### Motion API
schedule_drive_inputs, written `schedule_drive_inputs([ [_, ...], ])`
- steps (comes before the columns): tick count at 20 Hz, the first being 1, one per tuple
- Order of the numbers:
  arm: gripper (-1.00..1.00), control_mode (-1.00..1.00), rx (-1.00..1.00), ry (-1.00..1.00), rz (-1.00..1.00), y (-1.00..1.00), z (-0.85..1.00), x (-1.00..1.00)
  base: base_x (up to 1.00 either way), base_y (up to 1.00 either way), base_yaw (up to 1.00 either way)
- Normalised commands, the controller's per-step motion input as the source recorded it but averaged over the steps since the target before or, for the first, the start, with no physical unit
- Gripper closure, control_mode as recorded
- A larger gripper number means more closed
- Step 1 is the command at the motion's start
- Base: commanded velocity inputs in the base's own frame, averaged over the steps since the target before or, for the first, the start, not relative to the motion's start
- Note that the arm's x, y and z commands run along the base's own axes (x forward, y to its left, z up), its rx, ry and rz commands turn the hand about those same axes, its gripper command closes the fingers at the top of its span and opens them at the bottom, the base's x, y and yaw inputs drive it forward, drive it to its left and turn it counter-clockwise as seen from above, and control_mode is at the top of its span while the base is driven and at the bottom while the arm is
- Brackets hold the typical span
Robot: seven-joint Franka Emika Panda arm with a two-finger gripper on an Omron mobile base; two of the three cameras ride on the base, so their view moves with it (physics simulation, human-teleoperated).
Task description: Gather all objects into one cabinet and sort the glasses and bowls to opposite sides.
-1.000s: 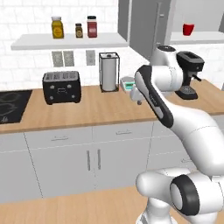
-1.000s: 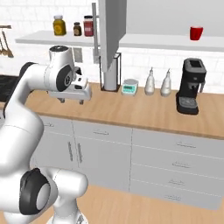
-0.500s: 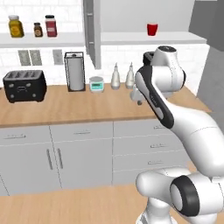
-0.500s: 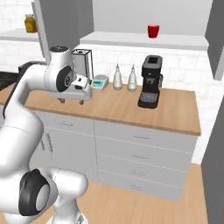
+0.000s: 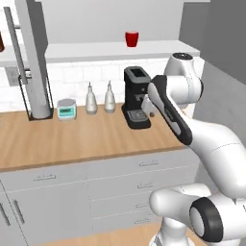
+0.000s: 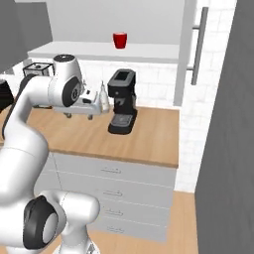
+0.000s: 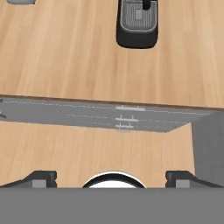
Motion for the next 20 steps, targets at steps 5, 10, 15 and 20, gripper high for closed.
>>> schedule_drive_inputs([
  [5, -1.0, 1.0, 0.0, 0.0, 0.0, 0.0, 0.0, 0.0, 0.91, -0.29, -0.29],
  [10, -1.0, 1.0, 0.0, 0.0, 0.0, 0.0, 0.0, 0.0, 0.23, -0.05, -0.05],
  [15, -1.0, 1.0, 0.0, 0.0, 0.0, 0.0, 0.0, 0.0, 0.15, -0.01, 0.0],
  [20, -1.0, 1.0, 0.0, 0.0, 0.0, 0.0, 0.0, 0.0, 0.46, 0.05, 0.0],
])
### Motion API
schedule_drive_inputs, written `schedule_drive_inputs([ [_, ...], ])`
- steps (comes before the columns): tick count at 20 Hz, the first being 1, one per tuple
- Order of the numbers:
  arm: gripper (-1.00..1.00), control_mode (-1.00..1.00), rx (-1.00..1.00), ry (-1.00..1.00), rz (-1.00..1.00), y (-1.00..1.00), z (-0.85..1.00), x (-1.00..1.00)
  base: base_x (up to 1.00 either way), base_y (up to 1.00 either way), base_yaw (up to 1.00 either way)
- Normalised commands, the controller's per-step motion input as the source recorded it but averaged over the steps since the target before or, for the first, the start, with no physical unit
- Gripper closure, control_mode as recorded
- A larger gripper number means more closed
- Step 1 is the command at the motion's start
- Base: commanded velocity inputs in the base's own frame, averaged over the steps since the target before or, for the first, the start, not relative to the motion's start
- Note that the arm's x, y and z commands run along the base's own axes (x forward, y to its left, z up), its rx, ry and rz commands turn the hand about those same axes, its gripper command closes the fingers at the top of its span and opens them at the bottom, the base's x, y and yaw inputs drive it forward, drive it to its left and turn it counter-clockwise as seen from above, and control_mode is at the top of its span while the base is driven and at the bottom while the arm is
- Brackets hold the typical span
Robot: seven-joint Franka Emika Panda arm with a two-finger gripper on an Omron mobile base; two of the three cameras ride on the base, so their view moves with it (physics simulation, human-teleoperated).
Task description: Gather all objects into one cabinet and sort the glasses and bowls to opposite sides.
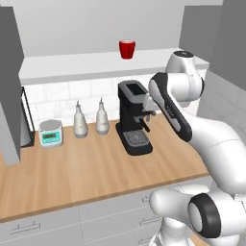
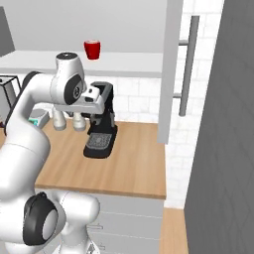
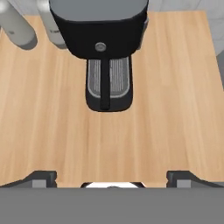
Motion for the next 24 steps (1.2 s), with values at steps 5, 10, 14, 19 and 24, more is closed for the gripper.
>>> schedule_drive_inputs([
  [5, -1.0, 1.0, 0.0, 0.0, 0.0, 0.0, 0.0, 0.0, 0.0, 0.0, 0.0],
  [10, -1.0, 1.0, 0.0, 0.0, 0.0, 0.0, 0.0, 0.0, 0.0, 0.1, 0.02],
  [14, -1.0, 1.0, 0.0, 0.0, 0.0, 0.0, 0.0, 0.0, 0.91, -0.21, -0.07],
  [19, -1.0, 1.0, 0.0, 0.0, 0.0, 0.0, 0.0, 0.0, 0.4, -0.05, -0.06],
  [24, -1.0, 1.0, 0.0, 0.0, 0.0, 0.0, 0.0, 0.0, 0.0, 0.0, 0.0],
])
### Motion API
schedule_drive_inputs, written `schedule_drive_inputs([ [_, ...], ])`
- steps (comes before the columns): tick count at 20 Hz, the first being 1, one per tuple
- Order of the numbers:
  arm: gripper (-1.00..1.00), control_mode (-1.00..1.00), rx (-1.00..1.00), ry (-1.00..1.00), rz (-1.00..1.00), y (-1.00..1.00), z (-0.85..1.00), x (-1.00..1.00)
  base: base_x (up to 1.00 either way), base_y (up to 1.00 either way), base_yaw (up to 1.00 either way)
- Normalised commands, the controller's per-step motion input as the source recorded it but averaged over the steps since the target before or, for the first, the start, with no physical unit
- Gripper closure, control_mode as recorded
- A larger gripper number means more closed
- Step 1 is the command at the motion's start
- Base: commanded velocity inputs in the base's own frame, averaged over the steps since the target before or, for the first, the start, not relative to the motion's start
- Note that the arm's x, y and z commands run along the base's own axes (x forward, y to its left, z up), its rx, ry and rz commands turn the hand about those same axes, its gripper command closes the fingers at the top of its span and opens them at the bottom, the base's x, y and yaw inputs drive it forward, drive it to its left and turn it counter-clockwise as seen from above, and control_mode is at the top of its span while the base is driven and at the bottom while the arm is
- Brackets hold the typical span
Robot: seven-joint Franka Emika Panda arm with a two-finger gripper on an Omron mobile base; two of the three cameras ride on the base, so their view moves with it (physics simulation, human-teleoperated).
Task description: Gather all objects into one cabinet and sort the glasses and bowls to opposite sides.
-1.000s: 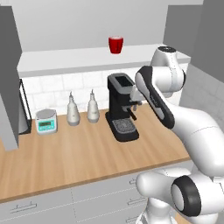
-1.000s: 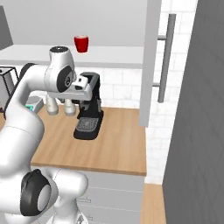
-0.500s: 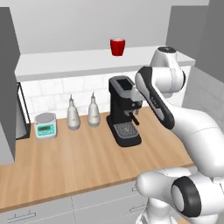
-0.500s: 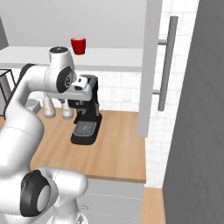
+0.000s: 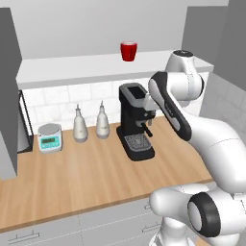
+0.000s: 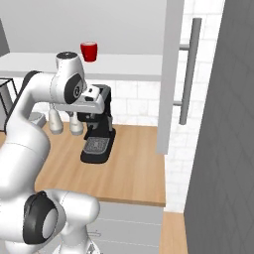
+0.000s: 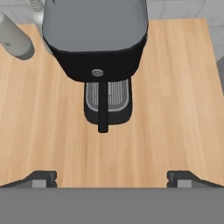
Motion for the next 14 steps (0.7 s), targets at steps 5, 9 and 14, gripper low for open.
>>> schedule_drive_inputs([
  [5, -1.0, 1.0, 0.0, 0.0, 0.0, 0.0, 0.0, 0.0, 0.0, 0.0, 0.0],
  [9, -1.0, 1.0, 0.0, 0.0, 0.0, 0.0, 0.0, 0.0, 0.0, 0.0, 0.0],
  [14, -1.0, -1.0, 0.01, 0.0, 0.0, 0.0, 0.0, 0.0, 0.0, 0.0, 0.0],
])
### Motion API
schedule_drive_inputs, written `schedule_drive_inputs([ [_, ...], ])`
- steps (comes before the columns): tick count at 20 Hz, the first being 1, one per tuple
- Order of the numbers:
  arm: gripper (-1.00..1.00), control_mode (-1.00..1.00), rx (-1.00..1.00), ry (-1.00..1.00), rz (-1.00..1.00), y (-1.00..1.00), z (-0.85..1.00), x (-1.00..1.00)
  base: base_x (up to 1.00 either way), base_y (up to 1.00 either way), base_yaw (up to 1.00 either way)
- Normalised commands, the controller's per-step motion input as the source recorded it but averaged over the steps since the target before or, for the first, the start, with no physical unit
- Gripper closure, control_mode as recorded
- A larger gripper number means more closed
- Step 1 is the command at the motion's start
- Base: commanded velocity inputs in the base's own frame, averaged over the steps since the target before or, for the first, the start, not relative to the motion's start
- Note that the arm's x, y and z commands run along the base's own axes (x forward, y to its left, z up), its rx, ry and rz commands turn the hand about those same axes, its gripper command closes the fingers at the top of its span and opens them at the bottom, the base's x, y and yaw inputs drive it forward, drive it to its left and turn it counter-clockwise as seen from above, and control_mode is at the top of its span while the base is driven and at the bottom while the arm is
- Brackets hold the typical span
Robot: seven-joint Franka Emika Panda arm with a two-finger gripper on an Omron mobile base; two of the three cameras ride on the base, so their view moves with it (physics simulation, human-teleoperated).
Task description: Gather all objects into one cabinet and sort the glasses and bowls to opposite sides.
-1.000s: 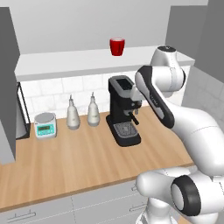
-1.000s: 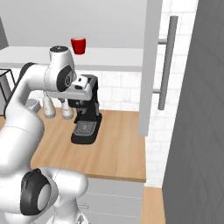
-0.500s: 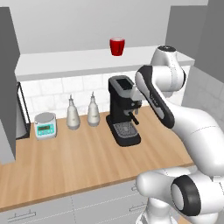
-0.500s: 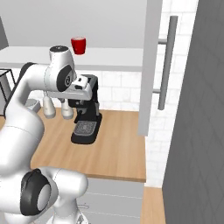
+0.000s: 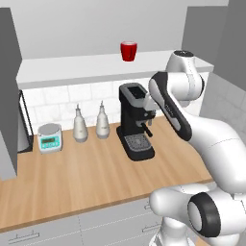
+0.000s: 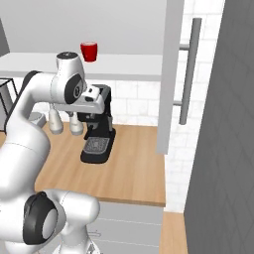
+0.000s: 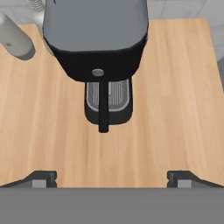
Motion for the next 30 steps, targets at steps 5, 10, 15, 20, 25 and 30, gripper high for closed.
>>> schedule_drive_inputs([
  [5, -1.0, -1.0, 0.04, -0.02, -0.03, 0.05, 0.01, -0.04, 0.0, 0.0, 0.0],
  [10, -1.0, -1.0, 0.0, -0.26, -0.01, 0.32, 0.53, -0.19, 0.0, 0.0, 0.0],
  [15, -1.0, -1.0, -0.1, -0.28, -0.02, 0.48, 0.49, -0.05, 0.0, 0.0, 0.0],
  [20, -1.0, -1.0, -0.05, -0.2, -0.09, 0.1, 0.57, 0.0, 0.0, 0.0, 0.0],
  [25, -1.0, -1.0, 0.0, -0.08, -0.13, 0.0, 0.78, 0.0, 0.0, 0.0, 0.0],
  [30, -1.0, -1.0, 0.0, -0.04, -0.09, 0.0, 0.67, 0.0, 0.0, 0.0, 0.0],
])
